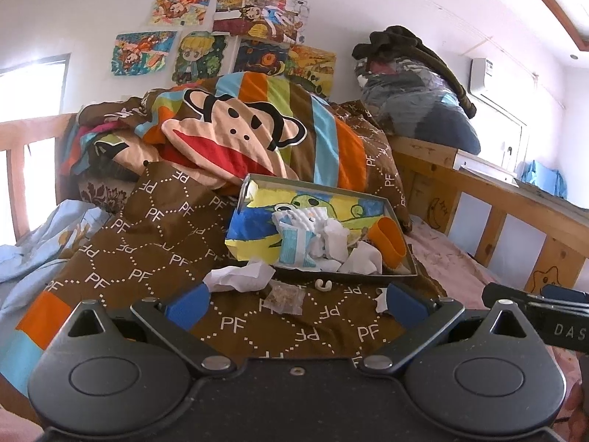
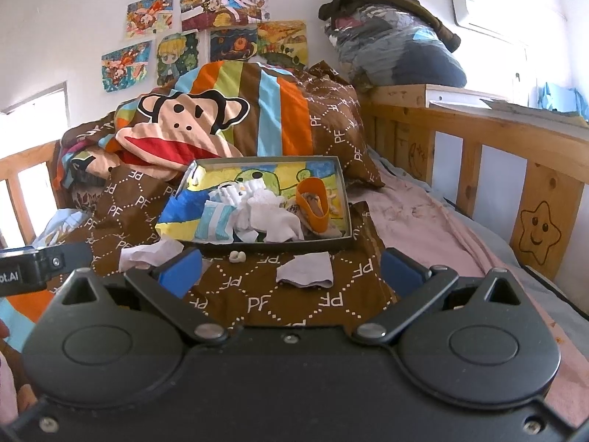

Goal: Organize soft objects
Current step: 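Lower both tools toward the white earbud piece and white cloth square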

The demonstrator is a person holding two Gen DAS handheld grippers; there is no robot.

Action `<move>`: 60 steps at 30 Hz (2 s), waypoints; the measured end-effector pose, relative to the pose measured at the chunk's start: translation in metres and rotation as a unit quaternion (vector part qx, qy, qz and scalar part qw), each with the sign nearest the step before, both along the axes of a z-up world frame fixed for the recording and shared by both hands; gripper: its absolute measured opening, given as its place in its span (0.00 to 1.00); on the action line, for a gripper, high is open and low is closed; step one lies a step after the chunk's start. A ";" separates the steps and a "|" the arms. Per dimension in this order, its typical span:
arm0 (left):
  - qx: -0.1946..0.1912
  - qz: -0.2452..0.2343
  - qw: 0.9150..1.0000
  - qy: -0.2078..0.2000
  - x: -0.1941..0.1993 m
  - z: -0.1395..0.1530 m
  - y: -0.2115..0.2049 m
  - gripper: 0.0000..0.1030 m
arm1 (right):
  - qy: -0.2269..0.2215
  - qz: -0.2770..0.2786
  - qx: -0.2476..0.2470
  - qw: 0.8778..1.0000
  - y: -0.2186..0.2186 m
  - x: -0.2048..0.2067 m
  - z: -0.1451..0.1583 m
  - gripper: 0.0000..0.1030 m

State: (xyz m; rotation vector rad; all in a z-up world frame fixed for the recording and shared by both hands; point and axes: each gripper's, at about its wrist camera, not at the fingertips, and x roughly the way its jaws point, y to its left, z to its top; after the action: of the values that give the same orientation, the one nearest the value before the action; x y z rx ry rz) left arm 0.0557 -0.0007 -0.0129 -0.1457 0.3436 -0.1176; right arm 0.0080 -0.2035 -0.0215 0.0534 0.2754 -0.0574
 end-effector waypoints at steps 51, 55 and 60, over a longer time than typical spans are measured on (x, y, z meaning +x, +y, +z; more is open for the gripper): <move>-0.021 0.006 1.000 0.015 0.035 -0.020 0.004 0.99 | 0.104 0.013 -0.001 0.995 -0.019 0.066 -0.011 1.00; -0.026 0.002 1.000 0.015 0.052 -0.022 0.003 0.99 | 0.100 0.017 -0.011 0.995 -0.025 0.086 -0.010 1.00; -0.027 -0.004 1.000 0.005 0.077 -0.024 -0.002 0.99 | 0.077 0.009 -0.035 0.996 -0.034 0.113 -0.005 1.00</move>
State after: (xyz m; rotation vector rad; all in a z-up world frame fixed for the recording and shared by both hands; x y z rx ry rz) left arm 0.1322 -0.0025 -0.0371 -0.1989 0.3505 -0.1339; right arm 0.1208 -0.2372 -0.0264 -0.0236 0.4274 -0.0538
